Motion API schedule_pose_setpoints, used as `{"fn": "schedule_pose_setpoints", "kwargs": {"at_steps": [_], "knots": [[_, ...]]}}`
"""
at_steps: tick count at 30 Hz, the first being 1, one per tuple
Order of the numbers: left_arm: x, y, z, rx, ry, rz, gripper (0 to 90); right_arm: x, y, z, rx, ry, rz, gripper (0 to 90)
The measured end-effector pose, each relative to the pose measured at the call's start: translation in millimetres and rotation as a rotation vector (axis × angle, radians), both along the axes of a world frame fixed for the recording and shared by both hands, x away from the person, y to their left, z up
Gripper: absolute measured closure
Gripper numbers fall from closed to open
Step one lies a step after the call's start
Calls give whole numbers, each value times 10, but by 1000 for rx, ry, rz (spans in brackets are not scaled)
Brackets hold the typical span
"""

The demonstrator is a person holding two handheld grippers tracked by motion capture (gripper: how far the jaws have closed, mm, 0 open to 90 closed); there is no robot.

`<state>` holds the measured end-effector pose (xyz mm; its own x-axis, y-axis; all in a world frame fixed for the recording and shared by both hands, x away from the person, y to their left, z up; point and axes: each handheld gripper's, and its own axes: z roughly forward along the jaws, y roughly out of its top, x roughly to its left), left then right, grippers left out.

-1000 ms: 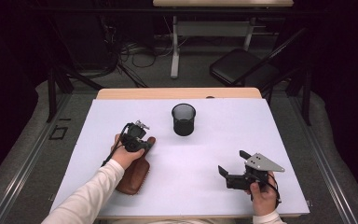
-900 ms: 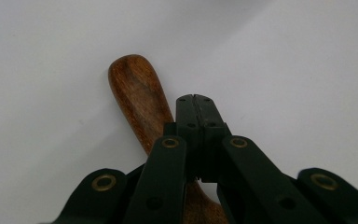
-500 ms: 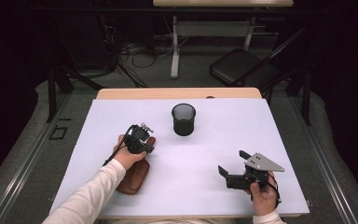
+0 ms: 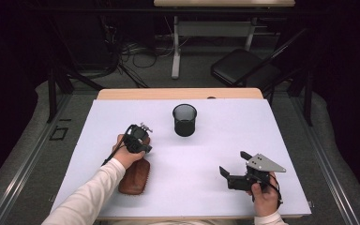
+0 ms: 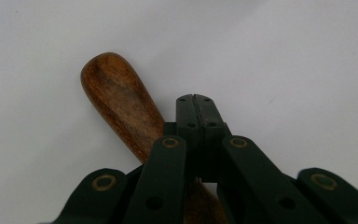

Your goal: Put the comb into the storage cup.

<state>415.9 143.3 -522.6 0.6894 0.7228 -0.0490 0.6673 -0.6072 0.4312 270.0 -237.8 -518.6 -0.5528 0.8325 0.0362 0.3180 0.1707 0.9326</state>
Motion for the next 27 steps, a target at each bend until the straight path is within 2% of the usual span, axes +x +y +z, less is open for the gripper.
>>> {"fn": "schedule_pose_setpoints", "kwargs": {"at_steps": [12,27], "knots": [[3,137,6,41,-6,31,900,-1,1,1,2,1,1,48],[-12,400,6,48,6,67,900,9,-2,-6,4,6,1,59]]}}
